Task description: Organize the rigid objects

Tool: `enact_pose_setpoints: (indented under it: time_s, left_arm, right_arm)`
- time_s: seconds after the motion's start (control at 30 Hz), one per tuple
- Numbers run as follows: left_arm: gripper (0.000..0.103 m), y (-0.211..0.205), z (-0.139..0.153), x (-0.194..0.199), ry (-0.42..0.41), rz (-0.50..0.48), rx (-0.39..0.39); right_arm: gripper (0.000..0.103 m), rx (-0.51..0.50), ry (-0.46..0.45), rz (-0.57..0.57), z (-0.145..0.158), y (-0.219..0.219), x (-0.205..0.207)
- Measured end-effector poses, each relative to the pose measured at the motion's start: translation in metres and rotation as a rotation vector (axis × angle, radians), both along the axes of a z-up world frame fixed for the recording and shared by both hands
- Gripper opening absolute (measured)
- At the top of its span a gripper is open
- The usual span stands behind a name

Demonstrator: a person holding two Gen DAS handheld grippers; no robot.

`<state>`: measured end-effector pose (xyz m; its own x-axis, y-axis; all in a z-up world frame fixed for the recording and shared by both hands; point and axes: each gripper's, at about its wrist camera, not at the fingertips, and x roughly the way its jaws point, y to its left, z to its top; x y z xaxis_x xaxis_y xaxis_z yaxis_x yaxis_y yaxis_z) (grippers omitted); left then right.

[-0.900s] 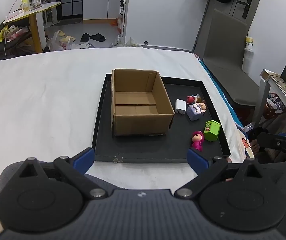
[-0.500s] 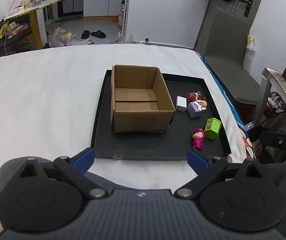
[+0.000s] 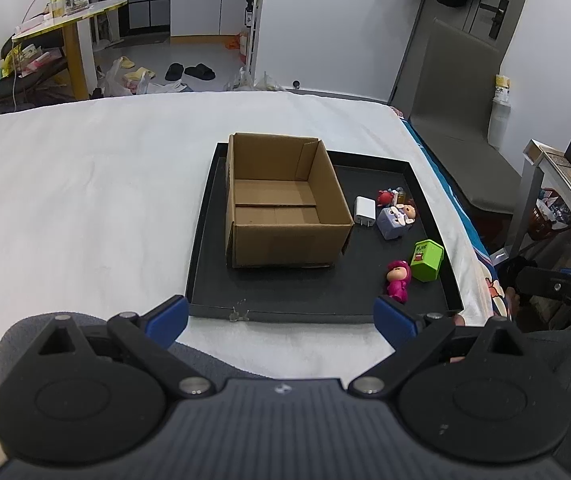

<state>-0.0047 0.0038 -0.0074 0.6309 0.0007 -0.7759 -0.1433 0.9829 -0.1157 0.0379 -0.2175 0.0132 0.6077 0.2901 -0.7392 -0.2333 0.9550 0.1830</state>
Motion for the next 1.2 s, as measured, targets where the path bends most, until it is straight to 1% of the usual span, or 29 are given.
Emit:
enact_pose_setpoints:
  time_s: [0.43, 0.93, 1.2]
  left_arm:
    - [0.098, 0.0026, -0.0009, -0.0005, 0.002, 0.015, 0.003]
    - [0.098, 0.0048, -0.0025, 0.001, 0.006, 0.011, -0.001]
    - [0.098, 0.0038, -0.0039, 0.0012, 0.004, 0.01, 0.015]
  right_arm:
    - [0.103, -0.015, -0.007, -0.011, -0.0003, -0.0012, -0.0005]
    - [0.103, -0.018, -0.006, -0.006, -0.0032, -0.0014, 0.0005]
    - [0.103, -0.02, -0.005, 0.0, -0.0027, 0.0006, 0.0007]
